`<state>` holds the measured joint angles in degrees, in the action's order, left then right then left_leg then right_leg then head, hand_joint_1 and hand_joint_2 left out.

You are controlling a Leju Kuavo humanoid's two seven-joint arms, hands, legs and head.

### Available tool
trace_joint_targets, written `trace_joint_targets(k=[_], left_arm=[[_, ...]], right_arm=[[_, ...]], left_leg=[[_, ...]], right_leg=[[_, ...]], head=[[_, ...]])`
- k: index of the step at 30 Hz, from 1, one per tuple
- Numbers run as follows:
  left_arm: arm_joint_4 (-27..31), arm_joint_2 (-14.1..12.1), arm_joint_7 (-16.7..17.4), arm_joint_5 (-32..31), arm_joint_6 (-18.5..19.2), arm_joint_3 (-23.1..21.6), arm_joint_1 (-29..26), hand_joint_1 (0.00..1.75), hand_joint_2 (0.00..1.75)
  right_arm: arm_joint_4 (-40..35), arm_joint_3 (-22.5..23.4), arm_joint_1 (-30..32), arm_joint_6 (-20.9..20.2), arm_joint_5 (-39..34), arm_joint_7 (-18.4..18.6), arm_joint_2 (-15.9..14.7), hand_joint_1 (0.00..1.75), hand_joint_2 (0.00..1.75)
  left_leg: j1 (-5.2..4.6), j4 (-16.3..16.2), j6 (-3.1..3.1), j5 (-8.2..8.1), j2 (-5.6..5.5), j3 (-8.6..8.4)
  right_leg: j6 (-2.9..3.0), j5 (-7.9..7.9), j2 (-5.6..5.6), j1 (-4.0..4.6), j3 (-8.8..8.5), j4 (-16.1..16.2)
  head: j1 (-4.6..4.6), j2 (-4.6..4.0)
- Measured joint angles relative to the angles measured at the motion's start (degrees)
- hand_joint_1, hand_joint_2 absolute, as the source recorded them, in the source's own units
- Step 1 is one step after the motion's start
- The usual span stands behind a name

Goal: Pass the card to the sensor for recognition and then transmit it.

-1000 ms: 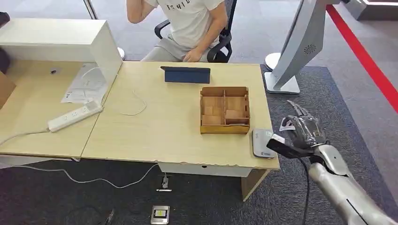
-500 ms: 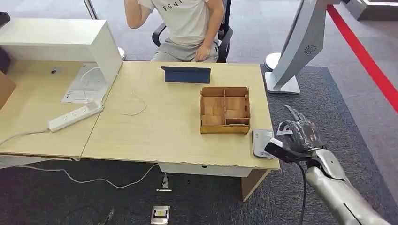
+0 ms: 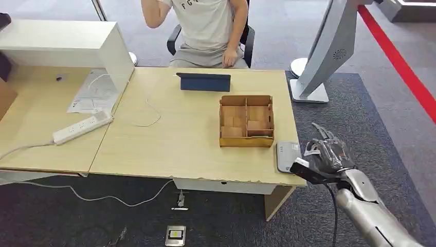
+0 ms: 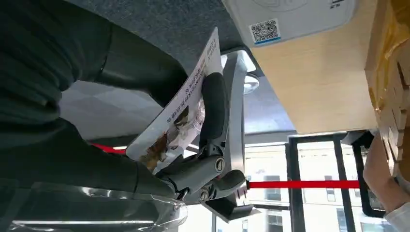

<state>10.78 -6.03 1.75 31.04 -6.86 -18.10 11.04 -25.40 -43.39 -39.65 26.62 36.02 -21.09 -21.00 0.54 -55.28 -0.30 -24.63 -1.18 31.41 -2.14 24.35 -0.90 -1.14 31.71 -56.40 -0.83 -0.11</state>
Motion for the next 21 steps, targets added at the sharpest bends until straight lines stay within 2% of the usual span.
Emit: trace_joint_targets(k=[3,4,5,6,7,9,12,16,21], left_arm=[[0.0,-0.2,-0.5,-0.5,1.2,-0.8,-0.1,0.0,0.0],[0.0,-1.3,-1.2,-0.4,3.7,-0.9,-0.6,0.0,0.0],[0.1,-3.2,-2.3,-0.2,8.3,-1.1,-1.1,0.0,0.0],[0.1,-4.9,-2.9,0.0,11.3,-1.1,-1.5,0.0,0.0],[0.0,-7.0,-3.5,0.2,13.1,-1.2,-2.0,0.0,0.0],[0.0,-9.6,-4.1,0.3,13.7,-1.8,-2.8,0.0,0.0],[0.0,-11.5,-4.8,0.2,13.4,-2.8,-2.8,0.0,0.0],[0.3,-12.0,-5.2,0.2,13.2,-4.3,-2.7,0.0,0.0],[0.3,-12.7,-5.5,0.4,13.1,-5.7,-2.1,0.0,0.0]], right_arm=[[0.3,-0.3,0.0,0.3,0.5,-0.1,0.0,1.75,1.75],[0.4,-0.5,0.2,0.5,0.5,0.1,-0.3,1.75,1.75],[0.2,-0.7,0.6,1.2,0.6,0.2,-0.7,1.75,1.75],[-0.2,-0.8,1.2,1.8,1.0,0.3,-1.3,1.75,1.75],[-1.2,-0.9,2.0,2.3,1.7,0.9,-1.9,1.75,1.75],[-4.0,-1.1,3.6,1.9,3.1,2.7,-2.8,1.75,1.75],[-9.3,-1.8,5.2,0.1,5.5,5.2,-3.6,1.75,1.75],[-15.7,-2.7,6.4,-3.3,6.9,7.7,-4.0,1.75,1.75],[-19.6,-3.7,6.7,-3.8,7.9,7.1,-3.6,1.75,1.75]], left_leg=[[0.0,0.0,0.0,0.0,0.01,0.0],[0.02,0.0,0.0,0.0,0.01,-0.01],[0.1,0.0,-0.01,-0.01,0.0,0.0],[0.18,0.0,-0.03,-0.02,-0.02,0.01],[0.18,0.0,-0.04,-0.03,0.0,0.01],[0.17,0.0,-0.06,-0.04,0.03,0.01],[0.17,0.0,-0.06,-0.04,0.01,0.01],[0.18,0.0,-0.06,-0.03,0.04,0.01],[0.14,0.0,-0.04,-0.01,0.02,0.01]], right_leg=[[0.0,0.0,0.0,0.0,0.0,0.0],[0.0,0.0,0.0,0.03,0.0,0.0],[0.01,0.01,0.0,0.11,-0.03,0.0],[0.01,0.01,0.0,0.21,-0.03,0.0],[0.02,0.01,0.0,0.2,-0.03,0.0],[0.02,0.01,-0.03,0.19,0.02,0.0],[0.05,0.03,-0.03,0.19,0.01,0.0],[0.05,0.02,-0.03,0.2,-0.02,0.0],[0.03,-0.02,-0.03,0.16,-0.07,0.0]], head=[[0.0,0.0],[0.0,0.0],[-0.02,0.0],[-0.04,0.02],[-0.04,0.0],[0.04,0.02],[0.04,0.0],[0.0,0.0],[-0.02,0.02]])
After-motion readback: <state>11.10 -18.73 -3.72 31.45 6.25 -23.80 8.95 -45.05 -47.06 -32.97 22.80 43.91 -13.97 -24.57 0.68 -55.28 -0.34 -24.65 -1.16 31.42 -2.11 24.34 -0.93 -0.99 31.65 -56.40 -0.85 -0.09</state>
